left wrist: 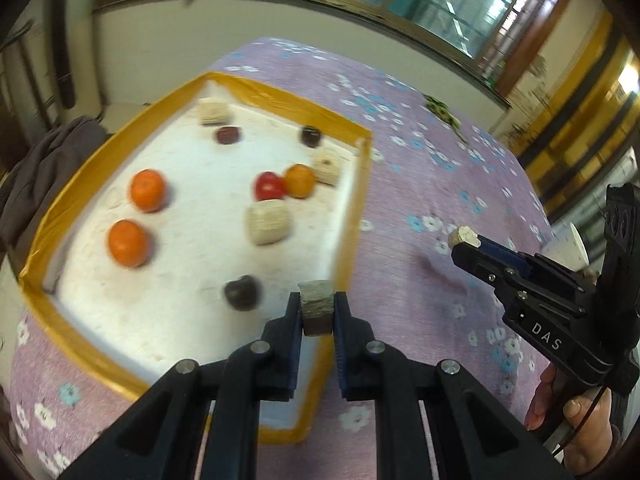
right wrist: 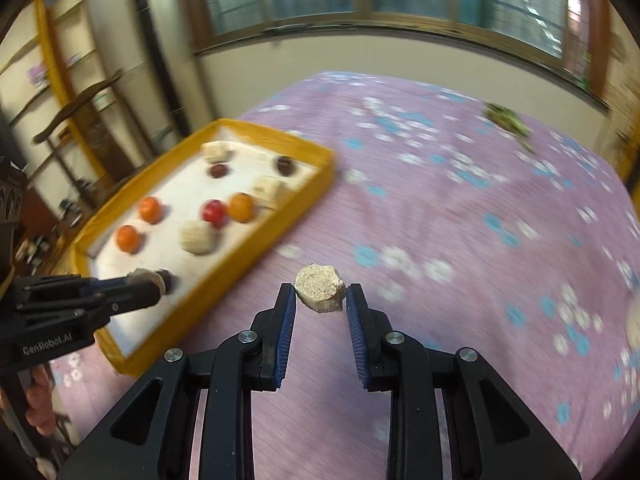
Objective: Organize fruits
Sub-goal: 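Carry the lump and small cube into the tray and open both tools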
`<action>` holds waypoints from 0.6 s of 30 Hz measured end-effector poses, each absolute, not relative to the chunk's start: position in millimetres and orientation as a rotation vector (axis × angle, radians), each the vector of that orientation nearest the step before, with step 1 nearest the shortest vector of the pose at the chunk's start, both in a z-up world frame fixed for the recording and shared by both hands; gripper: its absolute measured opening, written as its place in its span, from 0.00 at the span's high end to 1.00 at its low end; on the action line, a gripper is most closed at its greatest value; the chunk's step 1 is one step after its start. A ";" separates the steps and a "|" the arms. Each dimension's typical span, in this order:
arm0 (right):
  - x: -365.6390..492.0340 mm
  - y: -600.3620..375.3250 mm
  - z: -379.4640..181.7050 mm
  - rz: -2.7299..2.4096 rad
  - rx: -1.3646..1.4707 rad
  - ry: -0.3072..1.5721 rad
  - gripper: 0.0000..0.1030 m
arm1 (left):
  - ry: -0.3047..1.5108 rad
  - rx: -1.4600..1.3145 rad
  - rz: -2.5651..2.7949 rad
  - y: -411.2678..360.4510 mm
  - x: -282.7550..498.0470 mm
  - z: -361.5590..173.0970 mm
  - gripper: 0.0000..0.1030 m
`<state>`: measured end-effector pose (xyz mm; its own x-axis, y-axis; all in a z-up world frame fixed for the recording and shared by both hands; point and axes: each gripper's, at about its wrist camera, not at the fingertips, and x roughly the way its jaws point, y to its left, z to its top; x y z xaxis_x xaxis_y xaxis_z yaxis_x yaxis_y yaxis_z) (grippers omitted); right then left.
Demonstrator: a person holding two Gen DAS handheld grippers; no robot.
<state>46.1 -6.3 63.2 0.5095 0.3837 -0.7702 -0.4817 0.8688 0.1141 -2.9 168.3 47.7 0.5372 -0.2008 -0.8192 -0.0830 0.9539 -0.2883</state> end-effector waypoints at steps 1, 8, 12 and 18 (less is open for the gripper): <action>49.5 4.9 64.2 0.562 -0.137 0.893 0.76 | 1.000 -0.322 -0.046 174.1 -5.1 47.7 0.84; 68.6 72.5 63.1 0.814 -0.256 0.886 0.76 | 0.961 -0.435 0.194 211.0 -22.3 40.0 0.84; 73.7 108.3 55.9 0.924 -0.331 0.886 0.76 | 0.966 -0.517 0.289 226.7 -26.0 28.4 0.84; 83.4 147.6 39.2 1.017 -0.405 0.915 0.76 | 0.970 -0.583 0.385 239.1 -26.5 14.5 0.84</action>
